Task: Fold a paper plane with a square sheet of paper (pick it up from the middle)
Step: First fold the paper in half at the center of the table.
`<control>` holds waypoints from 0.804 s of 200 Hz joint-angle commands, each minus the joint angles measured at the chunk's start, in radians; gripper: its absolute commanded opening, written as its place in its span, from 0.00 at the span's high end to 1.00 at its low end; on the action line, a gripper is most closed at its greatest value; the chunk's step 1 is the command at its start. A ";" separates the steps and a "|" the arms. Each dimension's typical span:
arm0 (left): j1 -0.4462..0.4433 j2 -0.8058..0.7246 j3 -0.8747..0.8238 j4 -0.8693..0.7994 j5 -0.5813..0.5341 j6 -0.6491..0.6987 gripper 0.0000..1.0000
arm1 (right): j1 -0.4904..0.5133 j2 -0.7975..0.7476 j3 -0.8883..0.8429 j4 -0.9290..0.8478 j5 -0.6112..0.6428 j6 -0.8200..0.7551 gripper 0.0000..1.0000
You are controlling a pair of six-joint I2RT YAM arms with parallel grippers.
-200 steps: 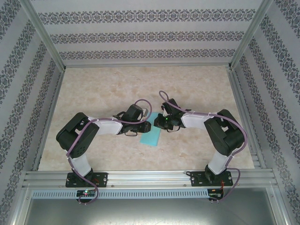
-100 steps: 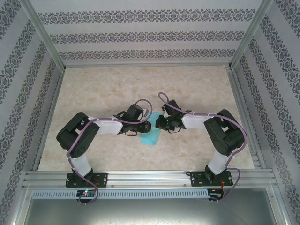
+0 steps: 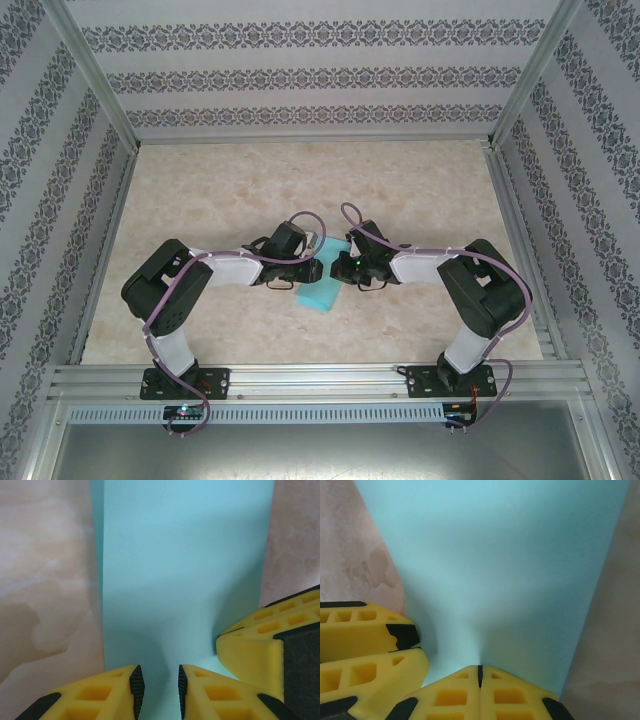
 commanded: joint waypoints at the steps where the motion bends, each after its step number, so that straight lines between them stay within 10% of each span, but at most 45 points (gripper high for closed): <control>1: -0.024 0.108 -0.040 -0.141 -0.057 0.038 0.68 | 0.013 -0.017 -0.031 -0.081 0.028 -0.030 0.96; 161: -0.024 0.104 -0.033 -0.169 -0.051 0.055 0.68 | 0.032 -0.157 -0.056 0.012 -0.017 0.072 0.97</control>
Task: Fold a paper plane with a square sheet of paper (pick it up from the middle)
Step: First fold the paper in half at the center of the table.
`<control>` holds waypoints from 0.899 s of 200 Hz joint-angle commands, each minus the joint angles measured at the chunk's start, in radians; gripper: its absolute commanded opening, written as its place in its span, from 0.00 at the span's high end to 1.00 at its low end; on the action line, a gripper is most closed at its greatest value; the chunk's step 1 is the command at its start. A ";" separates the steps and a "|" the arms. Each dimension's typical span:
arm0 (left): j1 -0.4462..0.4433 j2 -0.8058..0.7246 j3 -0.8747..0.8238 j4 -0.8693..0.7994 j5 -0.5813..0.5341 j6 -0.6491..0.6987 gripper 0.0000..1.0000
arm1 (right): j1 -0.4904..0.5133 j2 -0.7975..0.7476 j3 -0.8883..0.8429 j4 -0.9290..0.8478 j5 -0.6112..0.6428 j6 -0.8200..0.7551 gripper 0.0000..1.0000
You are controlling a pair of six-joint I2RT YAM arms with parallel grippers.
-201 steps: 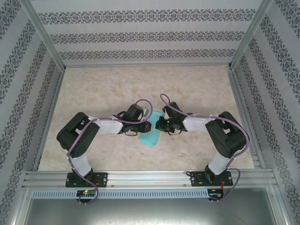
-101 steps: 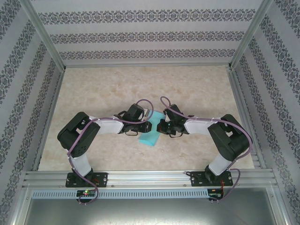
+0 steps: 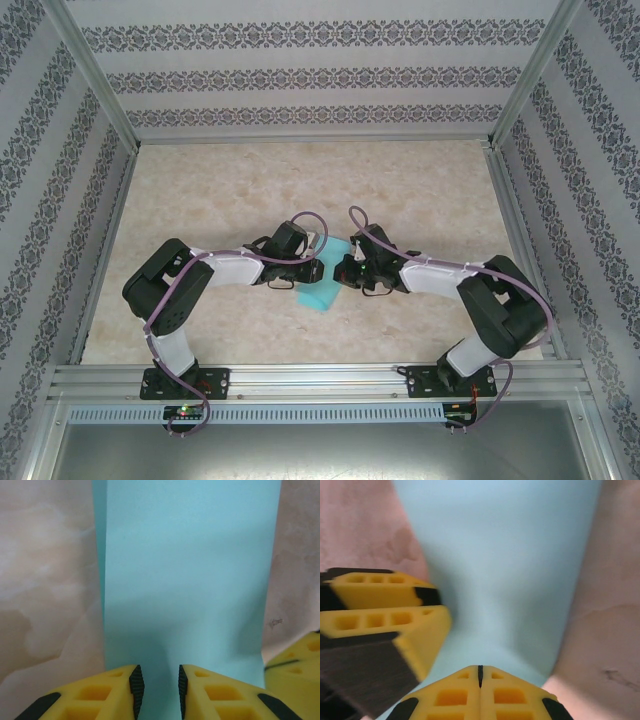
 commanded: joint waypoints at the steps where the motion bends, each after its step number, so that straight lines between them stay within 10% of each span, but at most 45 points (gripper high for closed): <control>1: -0.021 0.100 -0.044 -0.161 -0.051 0.031 0.68 | 0.013 -0.005 0.013 0.036 -0.029 0.035 0.97; 180: -0.020 0.109 -0.022 -0.194 -0.060 0.044 0.68 | 0.093 0.025 -0.078 -0.082 -0.021 -0.043 0.98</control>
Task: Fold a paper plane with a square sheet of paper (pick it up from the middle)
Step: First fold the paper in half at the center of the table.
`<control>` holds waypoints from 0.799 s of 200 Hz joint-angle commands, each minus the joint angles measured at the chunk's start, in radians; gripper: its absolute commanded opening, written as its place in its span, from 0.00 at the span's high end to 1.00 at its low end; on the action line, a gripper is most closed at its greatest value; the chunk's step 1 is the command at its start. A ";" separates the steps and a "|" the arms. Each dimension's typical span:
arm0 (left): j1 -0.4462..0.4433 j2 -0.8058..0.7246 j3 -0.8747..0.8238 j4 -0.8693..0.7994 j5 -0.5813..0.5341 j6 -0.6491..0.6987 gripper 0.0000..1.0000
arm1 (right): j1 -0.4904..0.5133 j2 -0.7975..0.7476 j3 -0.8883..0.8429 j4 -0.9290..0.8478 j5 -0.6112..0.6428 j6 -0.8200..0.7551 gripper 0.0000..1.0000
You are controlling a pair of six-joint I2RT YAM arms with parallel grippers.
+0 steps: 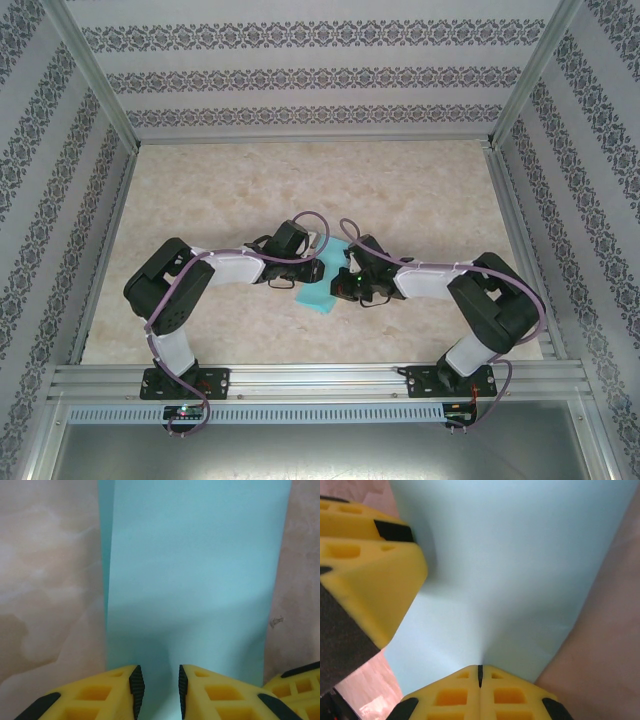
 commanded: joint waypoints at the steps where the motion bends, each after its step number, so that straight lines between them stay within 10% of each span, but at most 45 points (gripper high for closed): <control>1: -0.019 0.100 -0.041 -0.170 -0.060 0.024 0.68 | 0.030 -0.022 -0.038 -0.084 0.013 -0.033 0.98; 160: -0.019 0.101 -0.037 -0.179 -0.054 0.034 0.68 | 0.093 -0.108 -0.009 0.023 0.056 0.085 0.98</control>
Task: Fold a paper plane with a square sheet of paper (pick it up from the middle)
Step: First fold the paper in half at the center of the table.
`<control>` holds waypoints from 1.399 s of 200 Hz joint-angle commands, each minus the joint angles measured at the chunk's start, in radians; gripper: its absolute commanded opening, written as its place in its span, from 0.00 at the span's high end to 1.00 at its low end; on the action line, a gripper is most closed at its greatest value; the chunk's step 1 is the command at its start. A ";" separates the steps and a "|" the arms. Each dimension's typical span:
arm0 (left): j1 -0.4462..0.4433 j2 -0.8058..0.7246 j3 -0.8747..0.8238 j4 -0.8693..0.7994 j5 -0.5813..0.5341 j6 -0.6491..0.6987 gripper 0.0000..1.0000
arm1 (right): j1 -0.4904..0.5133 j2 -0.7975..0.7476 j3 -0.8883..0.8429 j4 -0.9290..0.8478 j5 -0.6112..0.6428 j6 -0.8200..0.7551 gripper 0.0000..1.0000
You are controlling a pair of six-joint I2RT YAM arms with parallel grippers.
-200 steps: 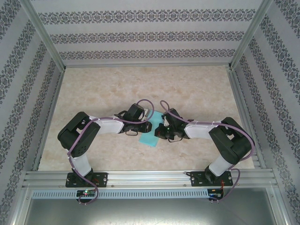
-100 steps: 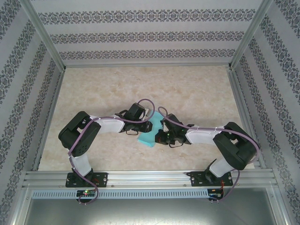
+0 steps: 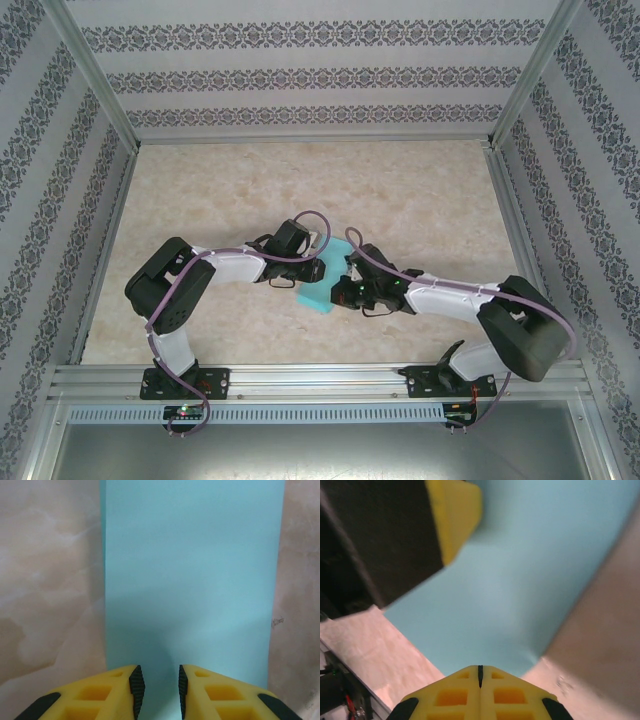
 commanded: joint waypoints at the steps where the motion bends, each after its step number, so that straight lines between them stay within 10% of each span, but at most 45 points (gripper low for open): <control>1: -0.018 0.094 -0.050 -0.163 -0.055 0.029 0.68 | 0.007 0.066 0.048 0.048 -0.003 0.022 0.98; 196: -0.015 0.111 -0.035 -0.168 -0.058 0.048 0.68 | 0.099 0.022 -0.107 -0.075 -0.007 0.001 0.97; 280: -0.016 0.092 -0.018 -0.183 -0.077 0.072 0.68 | -0.108 -0.052 0.002 0.066 0.034 0.048 0.97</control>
